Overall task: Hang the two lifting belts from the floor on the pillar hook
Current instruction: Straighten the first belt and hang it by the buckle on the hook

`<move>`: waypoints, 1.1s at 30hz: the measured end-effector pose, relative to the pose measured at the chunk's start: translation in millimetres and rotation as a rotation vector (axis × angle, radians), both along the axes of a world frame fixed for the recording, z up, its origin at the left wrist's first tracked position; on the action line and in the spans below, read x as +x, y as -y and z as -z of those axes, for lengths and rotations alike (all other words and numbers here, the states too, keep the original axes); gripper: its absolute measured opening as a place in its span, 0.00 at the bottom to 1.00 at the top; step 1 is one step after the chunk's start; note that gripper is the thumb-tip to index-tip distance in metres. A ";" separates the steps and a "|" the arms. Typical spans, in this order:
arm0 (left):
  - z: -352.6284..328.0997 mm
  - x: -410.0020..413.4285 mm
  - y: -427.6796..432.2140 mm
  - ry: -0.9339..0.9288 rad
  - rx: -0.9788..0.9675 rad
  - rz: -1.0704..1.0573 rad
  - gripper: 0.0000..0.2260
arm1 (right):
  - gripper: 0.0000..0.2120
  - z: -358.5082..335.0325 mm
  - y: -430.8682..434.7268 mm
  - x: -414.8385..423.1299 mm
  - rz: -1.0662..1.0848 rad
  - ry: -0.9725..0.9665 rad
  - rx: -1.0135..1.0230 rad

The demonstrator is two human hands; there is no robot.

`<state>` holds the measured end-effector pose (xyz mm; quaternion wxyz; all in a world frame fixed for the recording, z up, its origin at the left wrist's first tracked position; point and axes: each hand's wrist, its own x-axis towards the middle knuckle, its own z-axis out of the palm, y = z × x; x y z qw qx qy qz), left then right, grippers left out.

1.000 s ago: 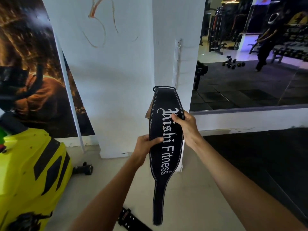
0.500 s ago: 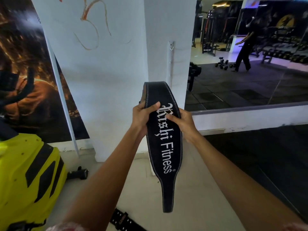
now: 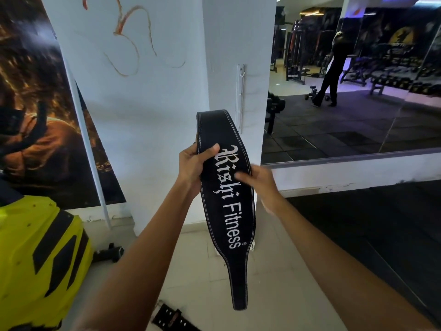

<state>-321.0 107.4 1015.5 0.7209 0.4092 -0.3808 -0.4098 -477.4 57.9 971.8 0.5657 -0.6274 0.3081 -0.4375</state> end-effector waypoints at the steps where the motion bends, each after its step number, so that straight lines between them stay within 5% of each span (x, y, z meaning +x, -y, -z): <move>1: -0.1 0.2 -0.8 0.009 -0.006 0.007 0.04 | 0.11 17.7 -5.9 -5.3 -0.022 -0.054 0.027; 5: 14.3 3.1 -3.4 0.068 0.032 0.025 0.05 | 0.11 27.2 -5.9 -17.1 -0.139 -0.228 0.079; 8: 25.6 8.4 -3.2 0.128 0.068 0.021 0.06 | 0.20 -23.9 15.3 1.3 -0.168 -0.058 0.105; 14: 45.6 4.1 -9.4 0.305 0.073 0.101 0.06 | 0.21 -75.7 33.7 42.8 -0.019 0.029 0.272; 21: 14.0 40.5 4.4 0.203 0.296 0.099 0.33 | 0.16 -46.3 16.3 42.7 -0.124 -0.035 0.145; 29: -17.9 25.5 22.2 -0.039 0.172 0.197 0.13 | 0.25 -33.8 5.6 33.1 -0.245 -0.392 -0.007; 33: 3.8 14.5 16.6 0.082 0.153 0.238 0.14 | 0.29 -72.2 18.0 34.8 -0.054 -0.132 0.081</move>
